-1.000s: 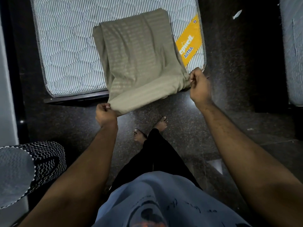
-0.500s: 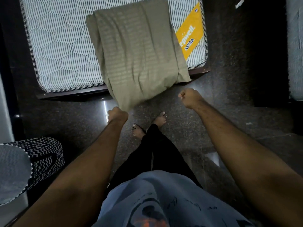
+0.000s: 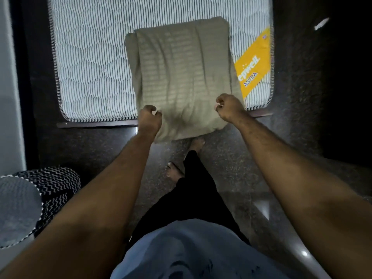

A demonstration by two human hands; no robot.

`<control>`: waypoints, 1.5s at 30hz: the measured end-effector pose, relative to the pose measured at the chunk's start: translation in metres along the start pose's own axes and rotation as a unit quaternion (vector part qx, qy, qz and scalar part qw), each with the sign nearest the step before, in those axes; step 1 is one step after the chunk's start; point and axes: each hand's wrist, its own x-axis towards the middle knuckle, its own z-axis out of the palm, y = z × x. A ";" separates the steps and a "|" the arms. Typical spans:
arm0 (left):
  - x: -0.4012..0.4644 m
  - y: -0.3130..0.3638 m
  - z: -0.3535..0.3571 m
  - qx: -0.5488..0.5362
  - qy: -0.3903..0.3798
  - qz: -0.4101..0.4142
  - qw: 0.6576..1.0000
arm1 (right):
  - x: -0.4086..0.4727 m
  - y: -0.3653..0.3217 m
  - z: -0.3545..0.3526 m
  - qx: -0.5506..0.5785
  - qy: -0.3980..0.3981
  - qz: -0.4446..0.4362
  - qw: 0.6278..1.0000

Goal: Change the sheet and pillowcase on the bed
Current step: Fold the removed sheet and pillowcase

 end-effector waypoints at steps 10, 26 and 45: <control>0.134 -0.014 0.030 0.020 0.052 -0.113 0.992 | 0.135 0.031 0.020 0.020 0.150 0.154 0.976; 0.045 0.050 -0.078 -0.499 -0.066 -0.182 0.844 | 0.040 -0.091 -0.073 0.440 0.076 -0.042 0.894; -0.090 0.152 -0.299 0.335 0.287 0.194 0.876 | -0.061 -0.276 -0.250 -0.197 0.039 -0.272 0.941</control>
